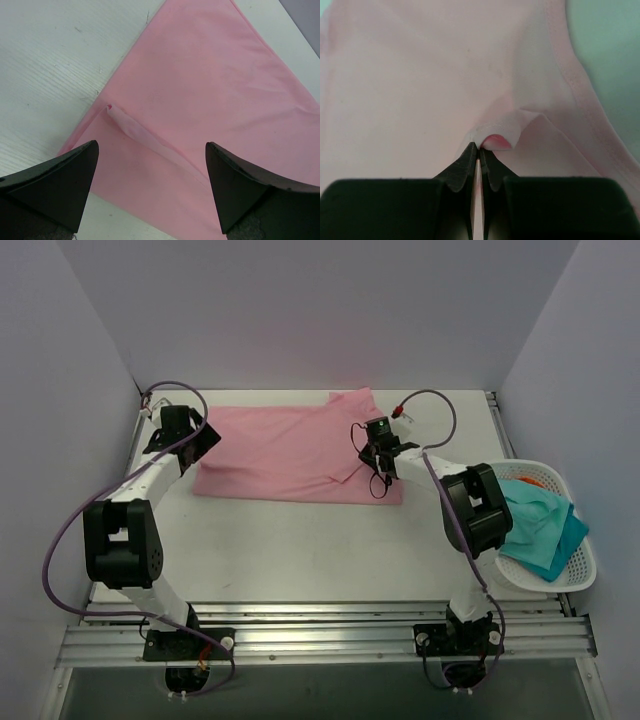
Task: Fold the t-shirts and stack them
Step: Fold the tshirt
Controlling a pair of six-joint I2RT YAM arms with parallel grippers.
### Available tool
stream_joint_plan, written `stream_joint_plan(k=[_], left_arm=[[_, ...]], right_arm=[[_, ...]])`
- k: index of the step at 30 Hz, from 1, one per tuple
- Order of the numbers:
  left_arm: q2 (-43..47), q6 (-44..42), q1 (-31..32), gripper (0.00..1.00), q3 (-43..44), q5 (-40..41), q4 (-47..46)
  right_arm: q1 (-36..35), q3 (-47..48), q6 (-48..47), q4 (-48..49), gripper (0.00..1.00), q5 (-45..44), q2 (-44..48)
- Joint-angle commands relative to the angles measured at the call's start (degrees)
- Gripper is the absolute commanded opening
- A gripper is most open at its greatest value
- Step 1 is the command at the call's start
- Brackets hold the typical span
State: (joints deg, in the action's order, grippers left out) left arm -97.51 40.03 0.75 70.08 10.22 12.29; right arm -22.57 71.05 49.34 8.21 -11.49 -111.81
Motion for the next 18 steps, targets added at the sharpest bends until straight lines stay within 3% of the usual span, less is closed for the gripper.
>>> stream_joint_plan(k=[1,12,14,15,17,18], left_arm=[[-0.4,-0.66,-0.14,0.97,0.14,-0.11,-2.89],[-1.18,-1.36,-0.23,0.97,1.11,-0.2,-2.36],[-1.27,-1.45,-0.31,0.97,1.19,-0.2,-2.36],[-1.27,-1.53,-0.31,0.97,1.2,-0.29,-2.36],[-1.1,-1.53,-0.31,0.97,1.02,-0.29,-2.19],[-1.01,-1.62,-0.31,0.97,1.02,-0.29,-2.27]], right_arm=[[0.77,5.67,-1.0,-2.14,0.0,-0.29,-1.74],[2.0,21.84,-1.0,-6.1,0.01,3.31,-15.8],[2.09,24.31,-0.65,-6.45,0.38,4.1,-18.08],[2.09,25.1,-0.56,-6.88,0.77,3.93,-18.88],[2.26,27.56,-0.47,-8.2,0.99,3.23,-20.37],[2.44,28.61,-0.39,-10.3,1.0,1.92,-20.73]])
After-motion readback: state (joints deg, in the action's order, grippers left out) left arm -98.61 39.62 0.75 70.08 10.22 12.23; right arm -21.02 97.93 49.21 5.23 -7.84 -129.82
